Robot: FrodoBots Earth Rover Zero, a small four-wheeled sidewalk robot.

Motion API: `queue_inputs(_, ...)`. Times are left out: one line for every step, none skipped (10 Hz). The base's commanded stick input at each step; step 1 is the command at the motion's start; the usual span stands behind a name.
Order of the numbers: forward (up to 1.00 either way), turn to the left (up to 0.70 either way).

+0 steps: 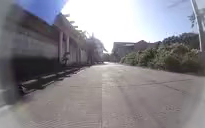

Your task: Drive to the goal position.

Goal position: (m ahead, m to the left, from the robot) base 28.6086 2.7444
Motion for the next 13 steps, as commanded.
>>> queue_inputs(0.7,0.0)
queue_inputs(0.7,0.0)
queue_inputs(0.7,0.0)
queue_inputs(0.7,0.0)
queue_inputs(0.7,0.0)
queue_inputs(0.7,0.0)
queue_inputs(0.7,0.0)
queue_inputs(0.7,0.0)
queue_inputs(0.7,0.0)
queue_inputs(0.7,0.0)
queue_inputs(0.7,0.0)
queue_inputs(0.7,0.0)
queue_inputs(0.7,0.0)
